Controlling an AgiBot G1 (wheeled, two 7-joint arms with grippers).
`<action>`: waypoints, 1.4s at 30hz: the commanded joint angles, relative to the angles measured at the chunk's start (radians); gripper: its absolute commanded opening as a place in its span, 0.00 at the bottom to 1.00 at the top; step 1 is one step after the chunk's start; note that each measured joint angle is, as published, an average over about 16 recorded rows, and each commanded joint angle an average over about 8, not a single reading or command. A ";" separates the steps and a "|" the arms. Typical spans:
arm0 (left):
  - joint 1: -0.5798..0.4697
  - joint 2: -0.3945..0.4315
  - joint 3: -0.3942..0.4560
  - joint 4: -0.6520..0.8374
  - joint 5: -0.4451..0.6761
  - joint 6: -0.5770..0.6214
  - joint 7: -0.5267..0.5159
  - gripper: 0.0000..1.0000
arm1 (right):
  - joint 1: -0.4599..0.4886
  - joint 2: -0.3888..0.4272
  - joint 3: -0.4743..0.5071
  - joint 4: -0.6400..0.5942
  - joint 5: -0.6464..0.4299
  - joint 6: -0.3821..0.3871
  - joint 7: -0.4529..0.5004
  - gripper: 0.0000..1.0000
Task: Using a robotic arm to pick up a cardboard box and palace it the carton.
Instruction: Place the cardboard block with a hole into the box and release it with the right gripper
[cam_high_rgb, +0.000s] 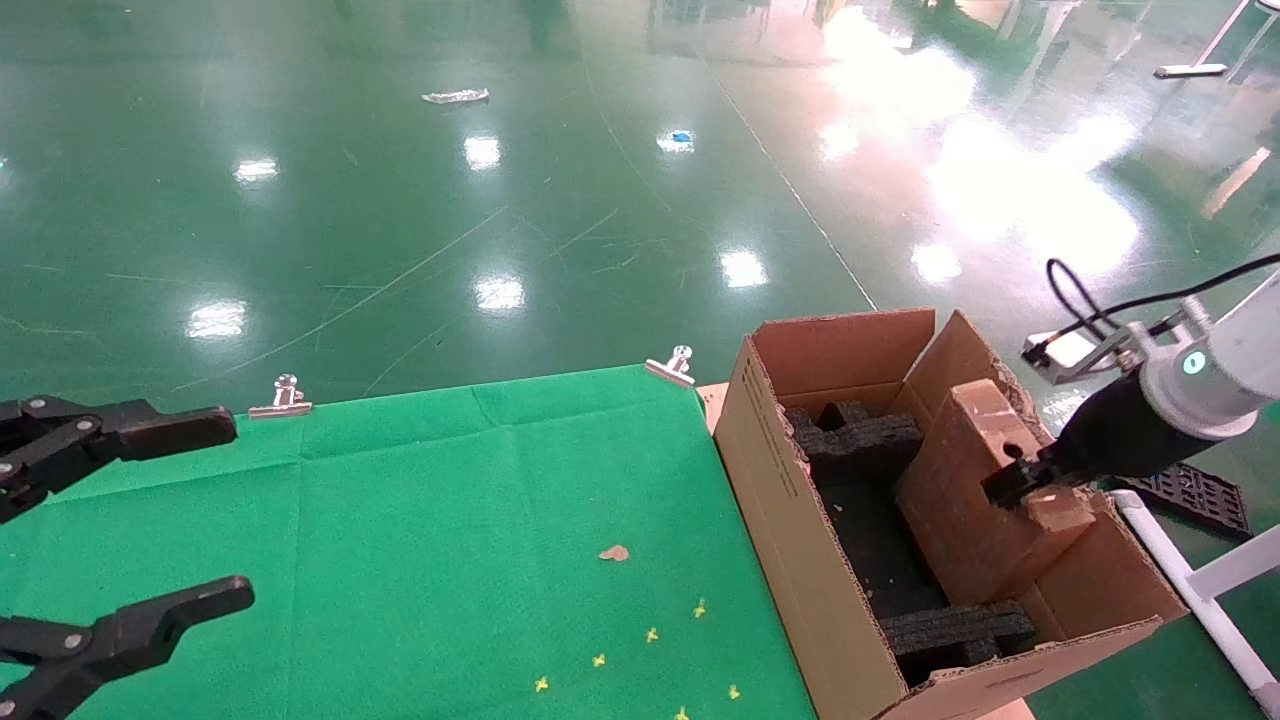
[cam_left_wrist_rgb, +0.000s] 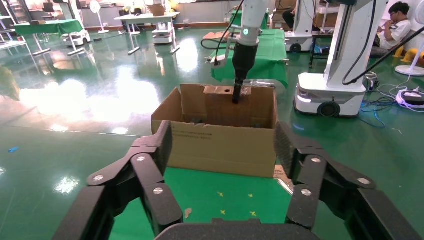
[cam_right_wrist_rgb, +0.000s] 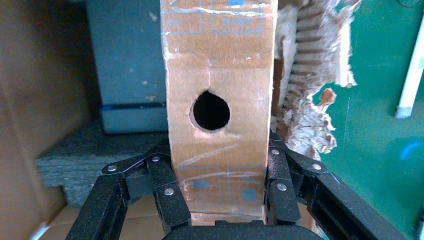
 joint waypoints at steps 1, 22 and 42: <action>0.000 0.000 0.000 0.000 0.000 0.000 0.000 1.00 | -0.027 -0.013 -0.001 -0.018 0.005 0.014 -0.002 0.00; 0.000 -0.001 0.001 0.000 -0.001 -0.001 0.001 1.00 | -0.214 -0.049 0.064 -0.122 0.124 0.164 -0.190 1.00; -0.001 -0.001 0.002 0.000 -0.002 -0.001 0.001 1.00 | -0.213 -0.103 0.065 -0.250 0.127 0.121 -0.259 1.00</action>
